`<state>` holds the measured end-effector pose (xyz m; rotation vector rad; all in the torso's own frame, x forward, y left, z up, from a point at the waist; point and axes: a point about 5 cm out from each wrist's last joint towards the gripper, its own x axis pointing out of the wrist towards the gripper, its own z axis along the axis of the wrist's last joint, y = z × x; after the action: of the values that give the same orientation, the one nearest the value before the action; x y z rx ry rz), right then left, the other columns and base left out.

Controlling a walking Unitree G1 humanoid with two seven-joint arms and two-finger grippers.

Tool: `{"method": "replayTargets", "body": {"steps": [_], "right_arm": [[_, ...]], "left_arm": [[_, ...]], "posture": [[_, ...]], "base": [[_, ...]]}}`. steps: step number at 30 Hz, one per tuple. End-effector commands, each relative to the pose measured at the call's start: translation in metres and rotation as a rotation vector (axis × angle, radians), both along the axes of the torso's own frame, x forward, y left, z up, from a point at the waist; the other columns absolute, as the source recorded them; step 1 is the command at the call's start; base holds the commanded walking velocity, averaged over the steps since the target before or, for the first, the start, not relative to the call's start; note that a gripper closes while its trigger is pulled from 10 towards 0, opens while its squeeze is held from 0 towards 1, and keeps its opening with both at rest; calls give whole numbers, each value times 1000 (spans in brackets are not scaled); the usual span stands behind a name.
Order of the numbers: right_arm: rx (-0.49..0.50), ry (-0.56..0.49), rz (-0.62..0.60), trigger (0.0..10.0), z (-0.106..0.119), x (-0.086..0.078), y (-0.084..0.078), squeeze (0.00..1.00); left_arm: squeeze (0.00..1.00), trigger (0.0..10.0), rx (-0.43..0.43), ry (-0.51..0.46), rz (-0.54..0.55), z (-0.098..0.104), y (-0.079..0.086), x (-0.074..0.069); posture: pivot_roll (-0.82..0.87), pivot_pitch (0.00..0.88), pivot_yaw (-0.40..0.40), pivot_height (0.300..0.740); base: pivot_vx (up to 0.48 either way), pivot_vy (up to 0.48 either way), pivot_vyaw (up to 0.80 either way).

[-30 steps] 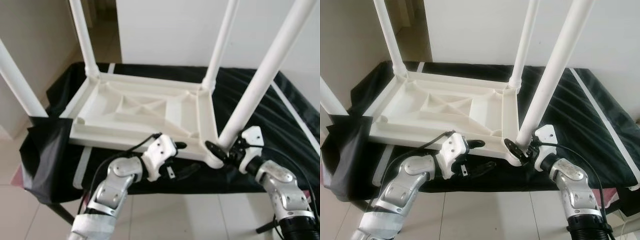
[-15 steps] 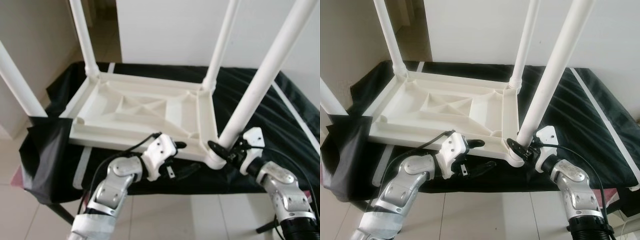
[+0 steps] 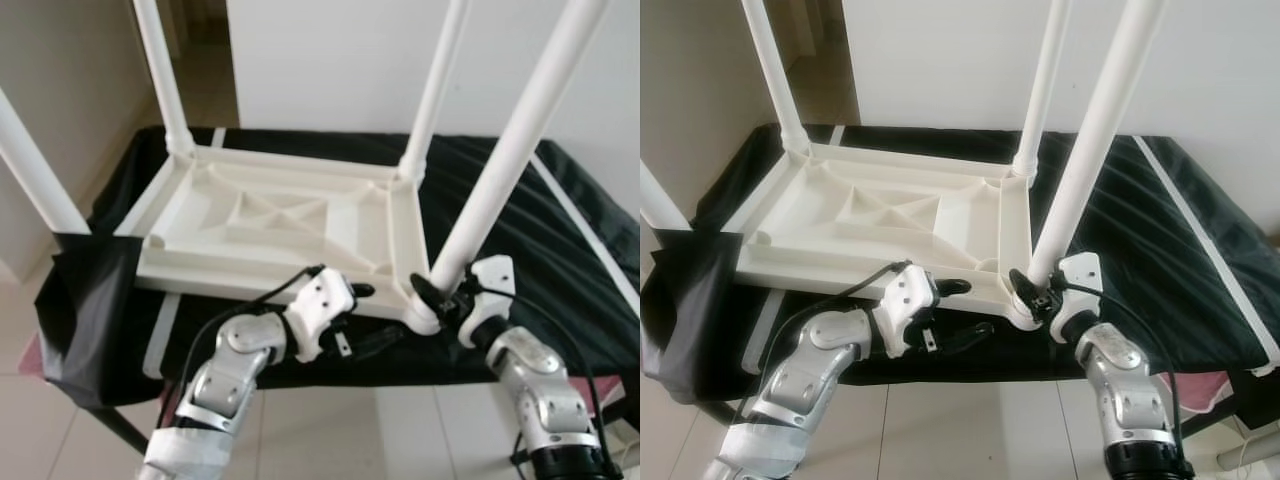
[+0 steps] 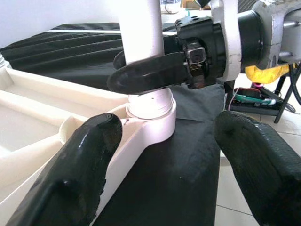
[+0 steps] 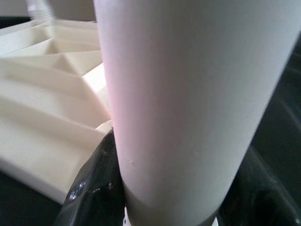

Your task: Building children table

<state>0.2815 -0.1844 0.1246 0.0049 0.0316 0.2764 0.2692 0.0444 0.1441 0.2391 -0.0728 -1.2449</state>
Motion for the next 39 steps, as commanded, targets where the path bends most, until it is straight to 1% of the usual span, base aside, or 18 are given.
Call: {"method": "replayTargets", "body": {"steps": [1, 2, 4, 5, 7, 8, 9, 10, 11, 14, 15, 18, 22, 25, 30, 31, 35, 39], "right_arm": [[13, 89, -113, 10000, -16, -4, -4, 0], [13, 89, -113, 10000, -16, -4, -4, 0], [33, 101, -223, 10000, -20, -6, 2, 0], [33, 101, -223, 10000, -20, -6, 2, 0], [43, 103, -314, 10000, -23, -7, 7, 0], [43, 103, -314, 10000, -23, -7, 7, 0], [47, 105, -350, 10000, -24, -7, 9, 0], [55, 125, -423, 10000, -27, -8, 12, 0], [55, 125, -423, 10000, -27, -8, 12, 0], [77, 147, -528, 10000, -30, -9, 22, 0], [77, 147, -528, 10000, -30, -9, 22, 0], [100, 138, -521, 10000, -27, -8, 32, 0], [96, 126, -525, 10000, -24, -8, 32, 0], [94, 116, -523, 10000, -23, -8, 37, 0], [78, 86, -507, 10000, -18, -6, 40, 0], [75, 80, -506, 10000, -17, -6, 40, 1000], [89, 60, -479, 10000, -13, -4, 41, 1000], [88, 24, -414, 10000, -7, -3, 42, 1000]], "left_arm": [[0, 10000, -5, -14, 78, -1, 0, 5], [0, 10000, -5, -14, 78, -1, 0, 5], [0, 10000, -7, -15, 81, -1, -1, 5], [0, 10000, -7, -15, 81, -1, -1, 5], [0, 10000, -5, -16, 84, -2, -1, 6], [0, 10000, -5, -16, 84, -2, -1, 6], [0, 10000, -3, -17, 85, -2, -1, 6], [0, 10000, -6, -17, 88, -2, -1, 7], [0, 10000, -6, -17, 88, -2, -1, 7], [0, 10000, -11, -21, 90, -1, -2, 7], [0, 10000, -11, -21, 90, -1, -2, 7], [0, 10000, -17, -22, 92, 1, -3, 8], [0, 10000, -18, -23, 83, 2, -4, 9], [0, 10000, -18, -30, 82, 4, -3, 11], [0, 10000, -18, -39, 82, 7, -4, 13], [0, 10000, -19, -39, 82, 7, -4, 13], [0, 10000, -20, -40, 80, 7, -5, 12], [0, 10000, -21, -43, 73, 7, -7, 11]], "posture": [[-26, 0, -36, 740], [-26, 0, -36, 740], [-25, 0, -41, 740], [-25, 0, -41, 740], [-23, 0, -44, 740], [-23, 0, -44, 740], [-20, 0, -47, 740], [-19, 0, -48, 740], [-19, 0, -48, 740], [-14, 0, -53, 740], [-14, 0, -53, 740], [-16, 0, -48, 740], [-19, 1, -42, 740], [-17, 8, -36, 740], [-18, 16, -33, 740], [-17, 11, -32, 740], [-15, 12, -34, 740], [-12, 10, -37, 740]], "base": [[0, 0, 0], [0, 0, 0], [0, 0, 0], [0, 0, 0], [0, 0, 0], [0, 0, 0], [0, 0, 0], [0, 0, 0], [0, 0, 0], [0, 0, 0], [0, 0, 0], [0, 0, 0], [0, 0, 0], [0, 0, 0], [0, 0, 0], [0, 0, 0], [0, 0, 0], [0, 0, 0]]}}
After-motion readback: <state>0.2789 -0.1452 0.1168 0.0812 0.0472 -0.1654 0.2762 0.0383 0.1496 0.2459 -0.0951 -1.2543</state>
